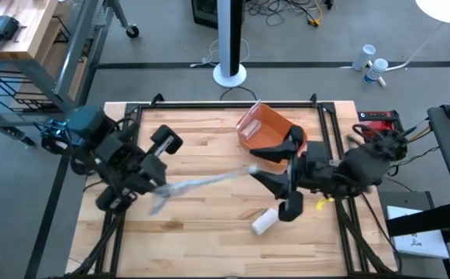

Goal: Roll bandage
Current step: Open the transparent zip bag

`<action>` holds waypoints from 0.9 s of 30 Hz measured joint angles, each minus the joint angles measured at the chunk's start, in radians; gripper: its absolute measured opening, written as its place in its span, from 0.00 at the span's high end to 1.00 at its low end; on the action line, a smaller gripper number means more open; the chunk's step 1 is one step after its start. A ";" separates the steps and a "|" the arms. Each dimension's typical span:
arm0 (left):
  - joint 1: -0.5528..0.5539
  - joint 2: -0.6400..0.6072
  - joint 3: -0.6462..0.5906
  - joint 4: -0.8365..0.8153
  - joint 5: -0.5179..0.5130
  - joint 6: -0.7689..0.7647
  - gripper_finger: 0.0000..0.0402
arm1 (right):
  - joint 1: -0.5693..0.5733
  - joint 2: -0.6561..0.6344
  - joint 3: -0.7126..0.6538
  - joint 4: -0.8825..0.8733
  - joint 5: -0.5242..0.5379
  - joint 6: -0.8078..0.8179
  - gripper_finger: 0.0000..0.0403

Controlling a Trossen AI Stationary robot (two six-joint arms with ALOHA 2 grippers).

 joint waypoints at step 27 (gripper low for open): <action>0.019 0.073 -0.001 0.355 -0.042 -0.151 1.00 | -0.058 -0.002 0.048 0.254 -0.196 -0.416 0.50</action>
